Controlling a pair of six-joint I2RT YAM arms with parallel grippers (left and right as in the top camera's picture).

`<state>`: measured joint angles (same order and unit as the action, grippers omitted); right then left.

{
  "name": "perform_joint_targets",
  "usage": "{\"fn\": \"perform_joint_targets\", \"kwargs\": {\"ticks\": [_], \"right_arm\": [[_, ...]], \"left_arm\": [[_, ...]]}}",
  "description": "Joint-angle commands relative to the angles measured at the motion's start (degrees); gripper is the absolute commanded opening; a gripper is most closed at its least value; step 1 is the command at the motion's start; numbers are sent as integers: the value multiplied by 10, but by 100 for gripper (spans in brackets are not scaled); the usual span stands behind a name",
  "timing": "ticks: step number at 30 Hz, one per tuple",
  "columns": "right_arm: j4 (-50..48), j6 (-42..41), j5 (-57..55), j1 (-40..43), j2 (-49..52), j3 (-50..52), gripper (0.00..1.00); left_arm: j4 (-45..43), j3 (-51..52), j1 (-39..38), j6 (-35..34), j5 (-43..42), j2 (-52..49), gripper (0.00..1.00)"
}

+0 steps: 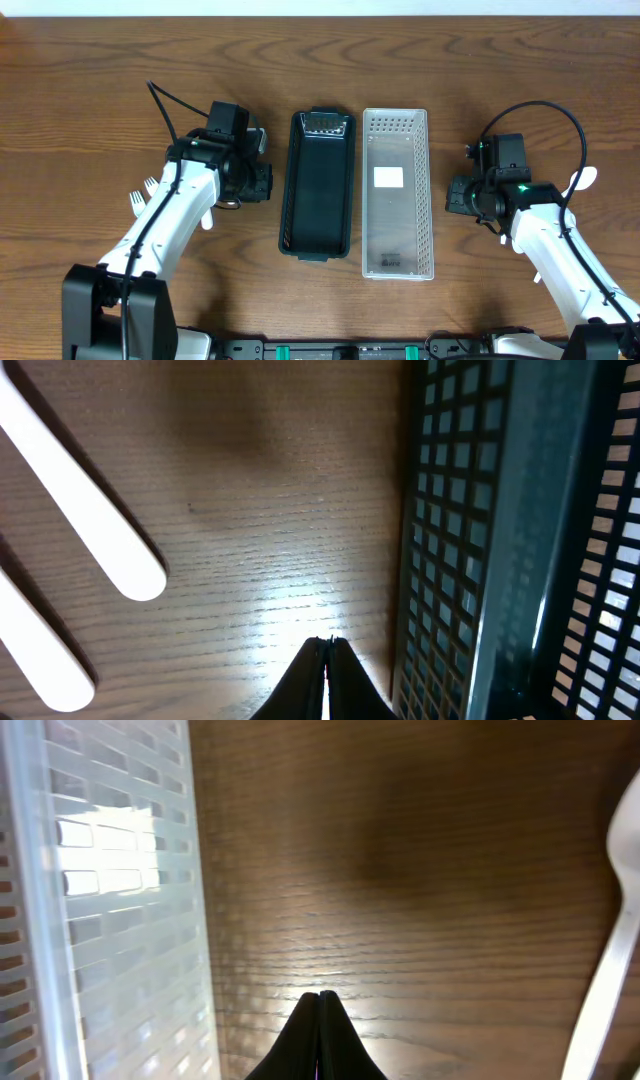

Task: Pack container
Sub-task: 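Raise both arms and move grippers over the cutlery near the trays, then move the right gripper over the spoons and grasp a white spoon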

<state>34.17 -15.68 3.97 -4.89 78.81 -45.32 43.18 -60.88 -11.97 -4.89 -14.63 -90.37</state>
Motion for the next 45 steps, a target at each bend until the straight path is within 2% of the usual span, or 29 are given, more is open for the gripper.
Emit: {"fn": "perform_joint_targets", "kwargs": {"ticks": [1, 13, 27, 43, 44, 45], "right_arm": [[-5, 4, 31, 3, 2, -11, 1], [-13, 40, 112, 3, 2, -11, 1], [-26, 78, 201, 3, 2, -11, 1], [-49, 81, 222, 3, 2, -11, 1], [-50, 80, 207, 3, 2, -11, 11], [-50, 73, 192, 3, 2, -11, 15]], "left_arm": [[1, 8, -7, 3, 3, -19, 6], [-2, 8, -62, 3, 3, -48, 6], [-2, 8, -93, 3, 3, -48, 6], [-2, 8, -98, 3, 3, -48, 6], [-2, 8, -97, 3, 3, -48, 6], [-2, 8, -97, 3, 3, -48, 8]]}}
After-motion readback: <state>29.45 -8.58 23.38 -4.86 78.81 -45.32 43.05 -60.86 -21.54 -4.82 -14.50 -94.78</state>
